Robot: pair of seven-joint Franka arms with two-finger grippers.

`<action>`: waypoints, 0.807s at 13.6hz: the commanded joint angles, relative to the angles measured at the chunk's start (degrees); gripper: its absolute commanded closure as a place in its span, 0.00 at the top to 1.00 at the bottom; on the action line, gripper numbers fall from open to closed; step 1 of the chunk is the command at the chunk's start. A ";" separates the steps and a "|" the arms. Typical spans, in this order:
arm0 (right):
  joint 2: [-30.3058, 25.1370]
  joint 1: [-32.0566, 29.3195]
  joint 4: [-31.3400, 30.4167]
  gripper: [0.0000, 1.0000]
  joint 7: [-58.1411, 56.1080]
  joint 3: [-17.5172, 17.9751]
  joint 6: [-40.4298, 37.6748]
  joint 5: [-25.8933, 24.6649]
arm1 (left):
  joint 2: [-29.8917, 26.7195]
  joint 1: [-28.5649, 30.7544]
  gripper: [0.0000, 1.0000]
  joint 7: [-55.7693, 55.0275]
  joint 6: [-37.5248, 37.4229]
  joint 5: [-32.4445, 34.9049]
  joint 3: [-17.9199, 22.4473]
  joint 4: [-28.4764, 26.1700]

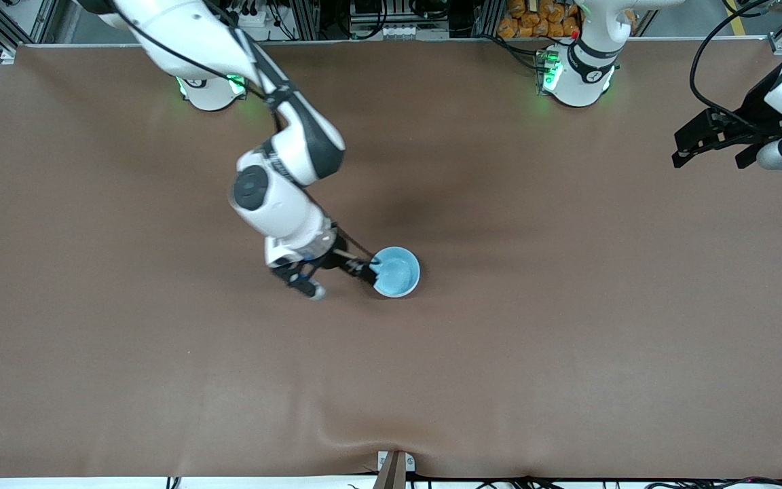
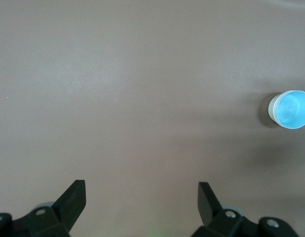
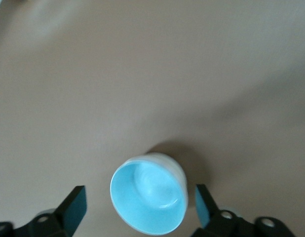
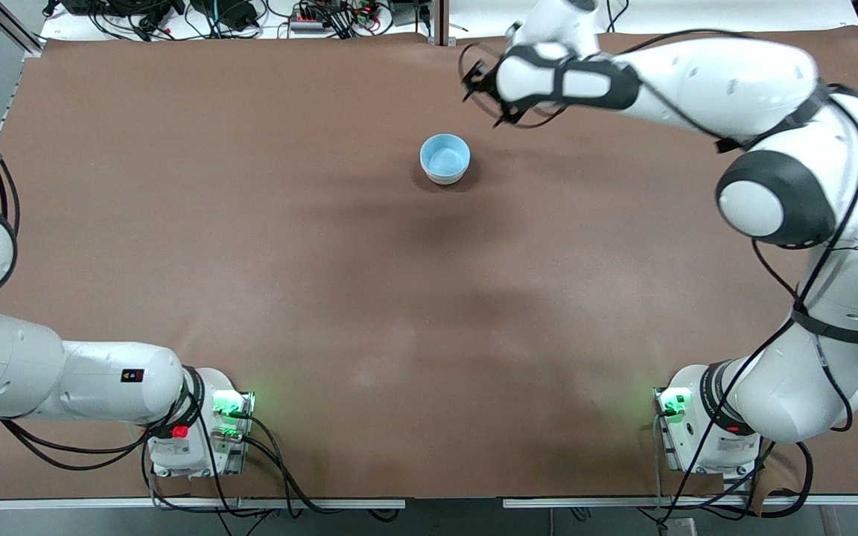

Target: Stack pink and blue bowls on white bowl

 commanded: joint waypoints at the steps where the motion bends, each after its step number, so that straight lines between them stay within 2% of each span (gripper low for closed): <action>1: -4.22 -6.81 -1.34 1.00 -11.50 0.80 -7.10 0.14 | -0.56 0.58 1.00 1.62 -1.04 1.17 -0.32 0.49; 5: -10.10 -17.71 -2.04 1.00 -27.95 0.80 -21.34 0.14 | -0.48 0.50 1.00 1.98 -1.40 1.43 0.03 0.67; 7: -14.49 -21.32 -5.18 1.00 -31.74 0.71 -23.83 -1.00 | -0.48 0.58 1.00 1.98 -1.40 1.96 -0.14 0.67; 10: -21.61 -24.76 -10.55 1.00 -36.50 0.71 -25.14 -6.61 | -0.48 0.58 1.00 1.98 -1.40 2.05 0.03 0.67; 11: -23.55 -25.55 -10.92 1.00 -36.59 0.97 -28.11 -9.59 | -0.48 0.67 1.00 2.06 -1.40 2.23 0.03 0.76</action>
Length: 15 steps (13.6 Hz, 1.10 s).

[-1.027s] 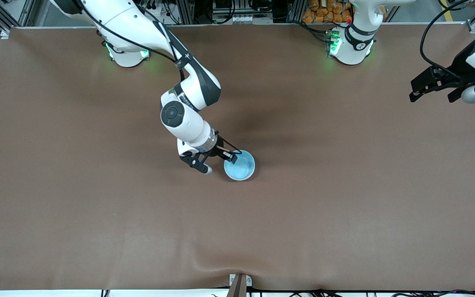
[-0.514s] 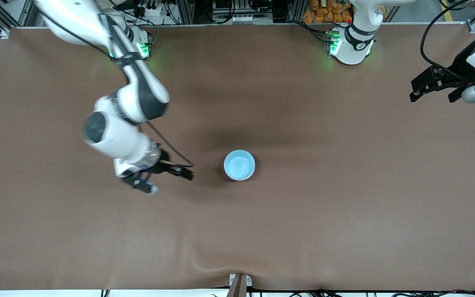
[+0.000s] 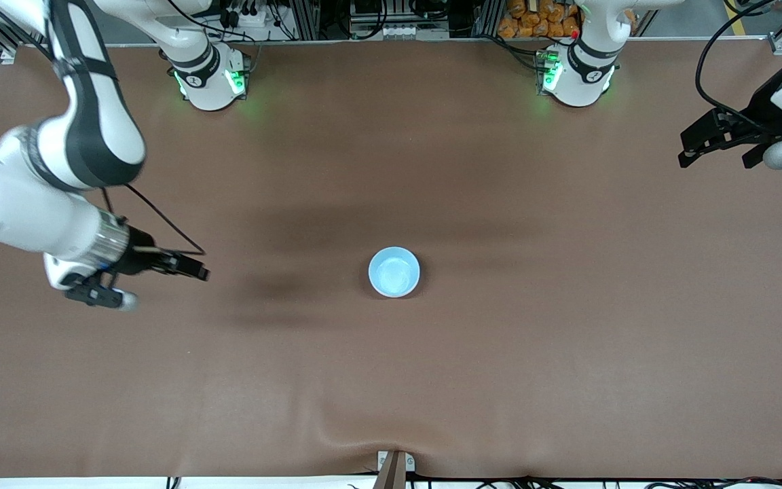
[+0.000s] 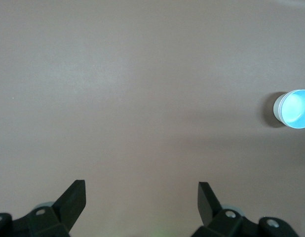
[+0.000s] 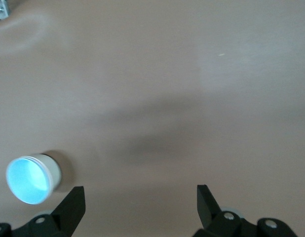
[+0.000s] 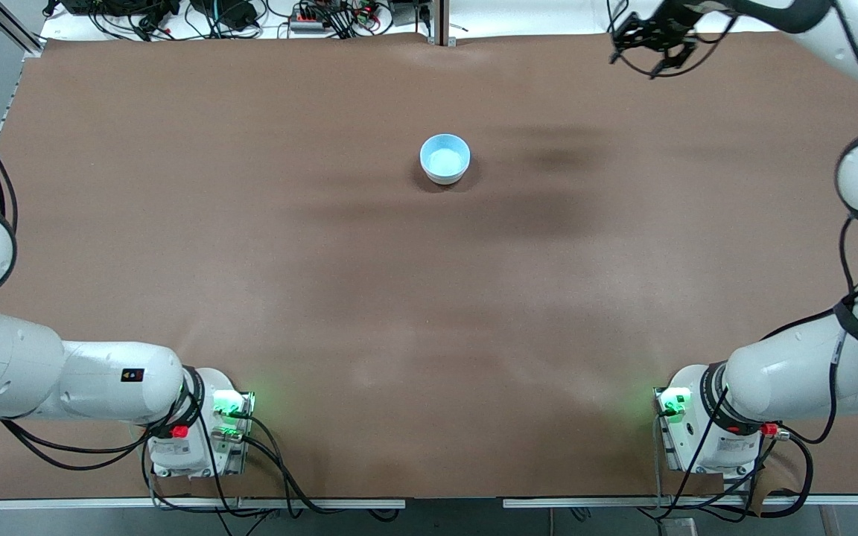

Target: Stack pink and blue bowls on white bowl

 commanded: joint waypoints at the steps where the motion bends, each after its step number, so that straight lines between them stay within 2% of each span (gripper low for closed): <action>1: -7.86 -1.43 -4.94 1.00 -0.97 1.77 -4.65 -7.42 | -0.47 0.30 1.00 1.27 -1.12 1.57 -0.20 0.71; 3: -9.89 -1.52 -4.50 1.00 -1.05 1.95 -8.61 -11.05 | -0.47 0.21 1.00 1.09 -1.12 1.57 -0.46 0.71; 8: -10.16 -4.67 5.68 1.00 -9.38 0.72 -21.53 -11.32 | -0.47 0.04 1.00 0.74 -1.12 1.57 -0.73 0.63; 12: -10.16 -4.86 14.12 1.00 -11.51 -1.91 -31.99 -11.32 | -0.47 0.30 1.00 1.26 -1.12 1.57 -0.64 0.71; 15: -10.34 -4.68 15.28 1.00 -11.78 -2.18 -34.21 -11.41 | -0.47 0.12 1.00 1.18 -1.12 1.57 -0.64 0.71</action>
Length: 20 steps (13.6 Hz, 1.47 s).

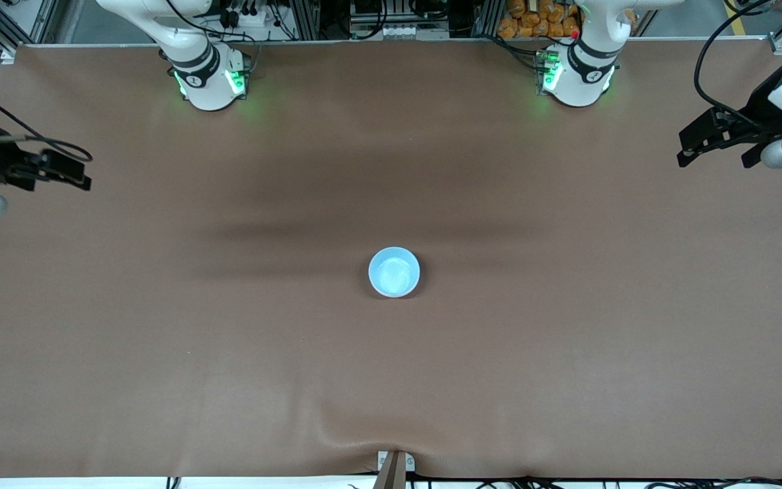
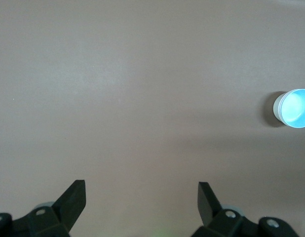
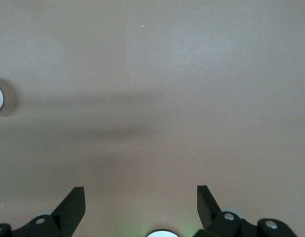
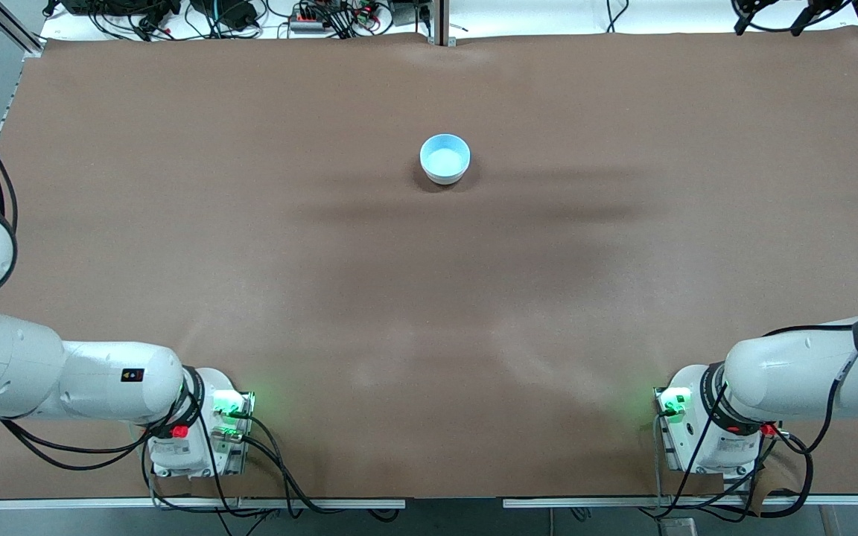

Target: Stack pink and blue bowls on white bowl

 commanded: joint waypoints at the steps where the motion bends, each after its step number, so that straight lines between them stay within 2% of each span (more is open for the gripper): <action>1: -0.04 -0.13 1.04 1.00 -0.52 -0.01 -1.30 -0.79 | -0.47 0.22 1.00 1.18 -1.07 1.43 -0.26 0.56; 20: 0.14 -0.22 0.25 1.00 -0.52 -0.37 0.63 -0.71 | -0.82 1.89 1.00 2.41 -1.07 1.34 0.36 0.47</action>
